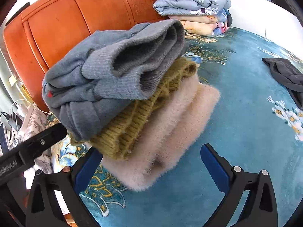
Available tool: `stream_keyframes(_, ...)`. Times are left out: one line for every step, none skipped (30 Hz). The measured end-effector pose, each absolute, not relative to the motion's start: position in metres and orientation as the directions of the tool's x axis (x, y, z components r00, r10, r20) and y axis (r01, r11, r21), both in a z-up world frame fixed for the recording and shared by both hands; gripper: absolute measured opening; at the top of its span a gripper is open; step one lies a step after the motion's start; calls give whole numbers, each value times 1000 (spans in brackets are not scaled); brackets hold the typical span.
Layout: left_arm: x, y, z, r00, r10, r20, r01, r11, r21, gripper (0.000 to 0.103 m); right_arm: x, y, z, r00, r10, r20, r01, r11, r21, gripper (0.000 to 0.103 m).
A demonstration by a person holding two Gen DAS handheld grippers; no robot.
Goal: Fold clothes
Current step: 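Open both grippers and withdraw from the stacked sweatshirt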
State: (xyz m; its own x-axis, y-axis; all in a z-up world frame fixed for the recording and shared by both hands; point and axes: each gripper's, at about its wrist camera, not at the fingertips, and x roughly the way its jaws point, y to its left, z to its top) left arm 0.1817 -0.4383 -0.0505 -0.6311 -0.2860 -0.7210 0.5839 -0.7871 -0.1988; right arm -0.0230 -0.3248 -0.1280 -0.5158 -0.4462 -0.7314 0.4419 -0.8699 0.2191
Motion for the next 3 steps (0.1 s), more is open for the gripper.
stream_keyframes(182,-438,-50,-633,-282,-721,582,-788,-203,103,-23,-325,-128,-516,-445,-732,442,-870,217,103)
stream_keyframes(182,-438,-50,-635,-278,-721,581,-787,-208,103,-23,-325,-128,-516,-443,-733,442,-871,215,103)
stream_keyframes(182,-438,-50,-637,-273,-721,580,-785,-216,103,-23,-325,-129,-516,-442,-733,442,-871,213,103)
